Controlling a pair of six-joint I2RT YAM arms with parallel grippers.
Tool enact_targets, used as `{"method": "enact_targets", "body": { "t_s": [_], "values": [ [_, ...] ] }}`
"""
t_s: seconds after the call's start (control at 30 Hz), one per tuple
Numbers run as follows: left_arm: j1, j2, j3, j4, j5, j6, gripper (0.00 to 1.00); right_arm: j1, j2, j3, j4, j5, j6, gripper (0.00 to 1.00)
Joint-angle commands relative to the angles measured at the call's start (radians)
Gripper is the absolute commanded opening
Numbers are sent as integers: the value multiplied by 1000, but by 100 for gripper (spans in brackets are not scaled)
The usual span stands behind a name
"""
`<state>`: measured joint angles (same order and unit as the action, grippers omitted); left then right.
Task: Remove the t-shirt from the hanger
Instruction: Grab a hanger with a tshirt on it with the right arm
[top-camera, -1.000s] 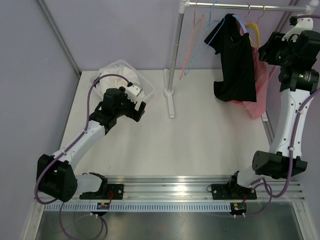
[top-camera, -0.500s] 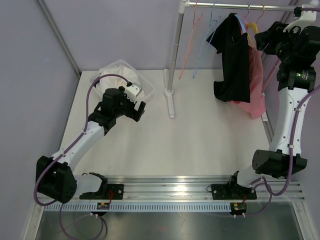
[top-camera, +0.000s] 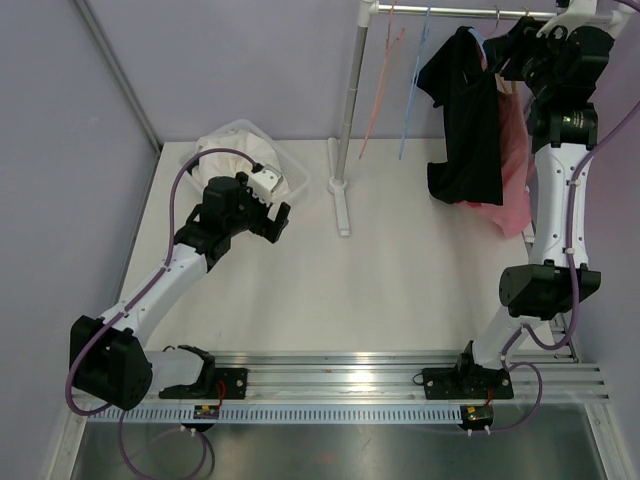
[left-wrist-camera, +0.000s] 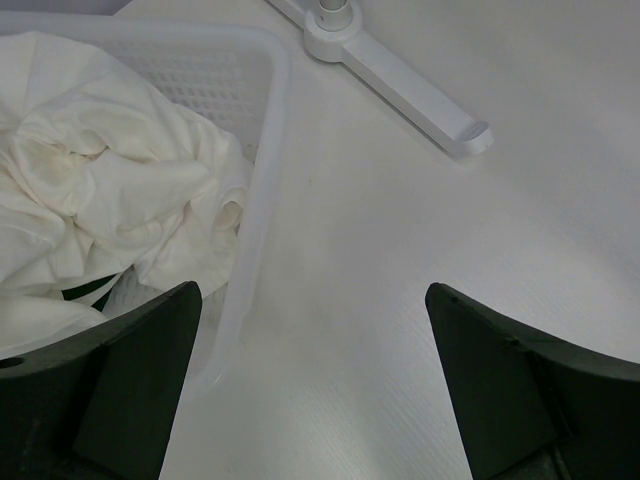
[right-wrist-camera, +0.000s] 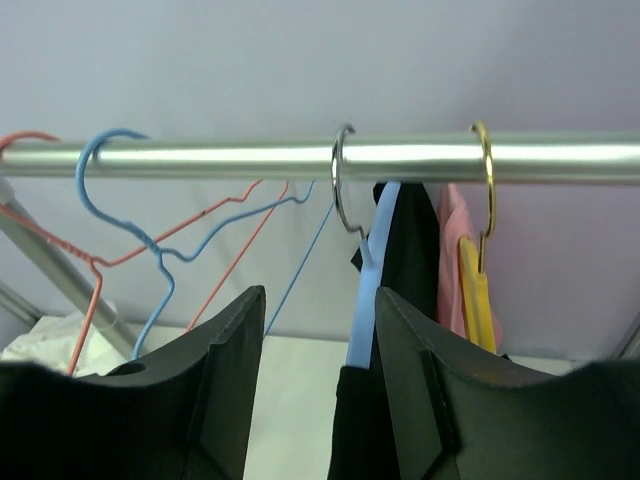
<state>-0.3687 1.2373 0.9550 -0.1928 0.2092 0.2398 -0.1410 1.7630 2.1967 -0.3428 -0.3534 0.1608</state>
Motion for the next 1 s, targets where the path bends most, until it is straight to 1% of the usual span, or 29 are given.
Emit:
{"method": "enact_targets", "body": {
  "t_s": [0.0,0.13,0.4,0.7,0.8,0.83,0.97],
  "values": [
    [-6,-25,22,32,-1,13,99,26,32,73,93,85,6,55],
    [-6,-29,21,29,-1,12,99,31,101,168,65,100,-7,55],
    [-6,-21,19,35,-11,18,99,35,196,261,71,113,8,53],
    [-6,-12,22,35,-8,19,99,49,285,336,67,117,8,45],
    [-6,-12,22,35,-7,19,99,50,297,356,47,126,-6,42],
    [-6,-7,24,33,-7,19,99,50,297,356,45,131,-10,40],
    [-6,-1,28,30,-7,21,99,54,293,351,37,139,-23,38]
  ]
}}
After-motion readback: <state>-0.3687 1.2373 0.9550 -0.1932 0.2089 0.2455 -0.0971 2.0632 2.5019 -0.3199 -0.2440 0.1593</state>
